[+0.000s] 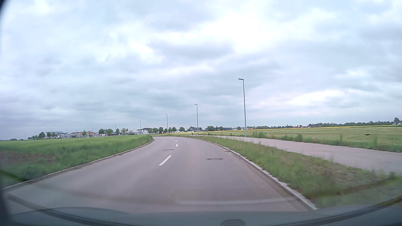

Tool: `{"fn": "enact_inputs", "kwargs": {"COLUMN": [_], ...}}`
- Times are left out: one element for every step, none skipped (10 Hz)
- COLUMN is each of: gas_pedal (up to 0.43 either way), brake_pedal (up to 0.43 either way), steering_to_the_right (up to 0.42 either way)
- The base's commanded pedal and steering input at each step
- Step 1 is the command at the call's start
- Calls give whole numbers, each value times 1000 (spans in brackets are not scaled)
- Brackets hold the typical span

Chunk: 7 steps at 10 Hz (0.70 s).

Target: Follow the waypoints while adhering to traffic rules and regulations

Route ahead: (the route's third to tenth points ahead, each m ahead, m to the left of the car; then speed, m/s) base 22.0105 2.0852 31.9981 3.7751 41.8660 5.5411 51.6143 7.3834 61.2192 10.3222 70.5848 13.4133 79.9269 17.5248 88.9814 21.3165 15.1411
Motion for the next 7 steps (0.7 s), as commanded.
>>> {"fn": "enact_inputs", "kwargs": {"gas_pedal": [157, 157, 157, 157, 150, 150, 150], "brake_pedal": [0, 0, 0, 0, 0, 0, 0], "steering_to_the_right": [-29, -29, -29, -29, -28, -29, -28]}}
